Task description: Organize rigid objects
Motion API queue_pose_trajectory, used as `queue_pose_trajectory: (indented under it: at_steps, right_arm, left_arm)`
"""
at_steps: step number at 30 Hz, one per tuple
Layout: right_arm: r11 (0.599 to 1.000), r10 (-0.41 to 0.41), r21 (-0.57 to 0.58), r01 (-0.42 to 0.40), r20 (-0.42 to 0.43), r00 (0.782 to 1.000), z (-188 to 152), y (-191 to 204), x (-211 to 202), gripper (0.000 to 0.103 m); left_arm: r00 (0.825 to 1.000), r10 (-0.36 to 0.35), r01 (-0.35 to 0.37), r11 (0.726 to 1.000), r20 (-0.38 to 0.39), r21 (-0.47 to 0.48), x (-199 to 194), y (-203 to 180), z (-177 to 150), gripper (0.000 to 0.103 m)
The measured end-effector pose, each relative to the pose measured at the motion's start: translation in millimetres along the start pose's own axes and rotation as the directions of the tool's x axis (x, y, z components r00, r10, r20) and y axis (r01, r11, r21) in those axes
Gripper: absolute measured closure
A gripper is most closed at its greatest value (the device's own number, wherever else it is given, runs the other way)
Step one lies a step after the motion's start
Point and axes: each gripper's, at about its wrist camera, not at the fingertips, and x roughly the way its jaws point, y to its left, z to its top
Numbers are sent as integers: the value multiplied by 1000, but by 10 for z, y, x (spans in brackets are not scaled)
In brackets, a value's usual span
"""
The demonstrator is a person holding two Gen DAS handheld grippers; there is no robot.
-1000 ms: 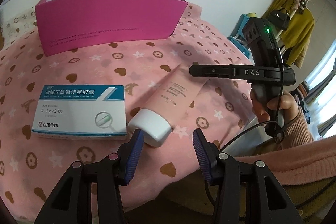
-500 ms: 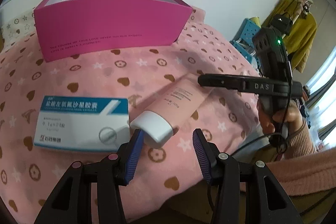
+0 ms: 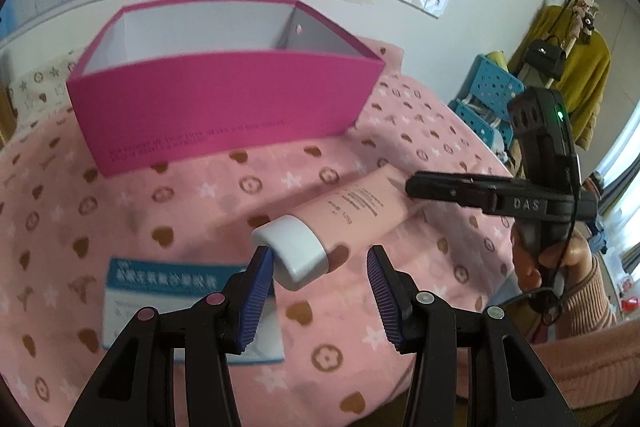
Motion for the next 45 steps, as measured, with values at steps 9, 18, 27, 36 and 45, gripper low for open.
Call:
queue_pose_trajectory:
  at_steps: [9,18,27,36,45]
  right_arm:
    - [1000,0,-20,0,38,999,129,83,-38,49]
    - [999,-2,-32,4,55,998,210,139,-59,49]
    - [999,-2,-48,6,81,997,319,202,-99,49]
    - [997,5,-75,4,112,994,468,276,-165,49]
    - [996,3,-88,8,130,992,534,306,-196,49]
  left_arm:
    - [999,36,-36,999,41,0,-28,52,176,54]
    - [996,52,-52,999,75,4,-78,74,284,54]
    - [993,60,-60,998,105,-4,-126,120,332,54]
    - [988,73,-73,997,135,-5,-193,129,428,54]
    - [985,81,-81,997,154,-1,-218,120,481,54]
